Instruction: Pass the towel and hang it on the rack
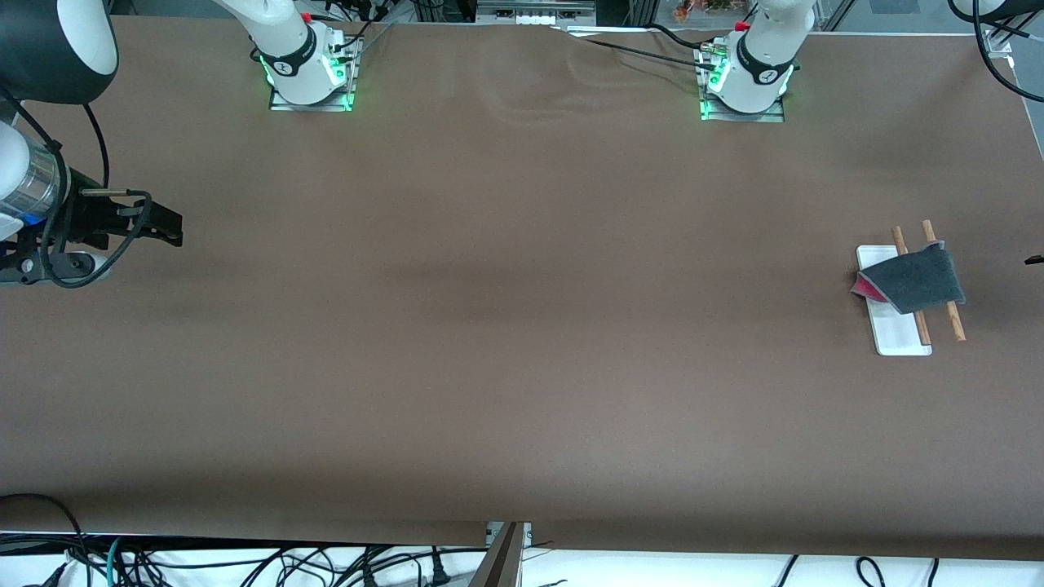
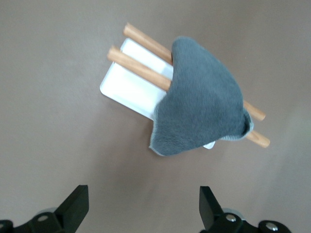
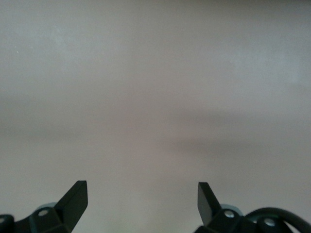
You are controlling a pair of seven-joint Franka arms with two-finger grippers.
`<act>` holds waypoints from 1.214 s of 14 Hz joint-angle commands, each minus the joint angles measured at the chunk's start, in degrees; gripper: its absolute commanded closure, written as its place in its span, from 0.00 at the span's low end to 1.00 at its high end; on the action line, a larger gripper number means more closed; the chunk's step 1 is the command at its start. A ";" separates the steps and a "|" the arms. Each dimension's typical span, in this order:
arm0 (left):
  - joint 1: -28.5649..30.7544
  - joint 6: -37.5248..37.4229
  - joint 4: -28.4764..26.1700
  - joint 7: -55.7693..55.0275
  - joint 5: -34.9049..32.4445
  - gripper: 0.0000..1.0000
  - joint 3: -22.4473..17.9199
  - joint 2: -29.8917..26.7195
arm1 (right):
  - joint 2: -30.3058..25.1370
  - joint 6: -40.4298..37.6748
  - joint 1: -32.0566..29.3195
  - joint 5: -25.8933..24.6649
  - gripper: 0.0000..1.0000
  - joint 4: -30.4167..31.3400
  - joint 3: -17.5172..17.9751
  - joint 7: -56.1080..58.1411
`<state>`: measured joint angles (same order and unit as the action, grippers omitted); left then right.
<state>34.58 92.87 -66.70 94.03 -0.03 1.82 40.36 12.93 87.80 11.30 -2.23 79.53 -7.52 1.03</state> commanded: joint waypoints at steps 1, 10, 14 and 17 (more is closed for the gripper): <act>-4.42 -1.10 -0.19 0.81 -0.41 0.00 -0.06 -3.45 | -0.88 1.76 0.12 -0.93 0.00 1.33 0.04 -0.94; -18.57 -9.72 -1.32 -34.57 0.12 0.00 3.88 -11.43 | -0.89 1.06 0.04 1.17 0.00 1.50 -0.13 -0.86; -25.61 -6.67 -15.88 -58.54 -0.32 0.00 2.84 -26.08 | -0.88 0.97 -0.14 1.35 0.00 1.41 -0.13 -0.68; -29.04 -4.10 -24.52 -78.41 -0.49 0.00 2.75 -35.42 | -0.88 0.97 -0.14 1.44 0.00 1.50 -0.13 -0.68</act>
<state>7.09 85.51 -80.94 25.61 -0.01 5.67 13.93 13.07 88.50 11.31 -1.83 79.73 -7.63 0.78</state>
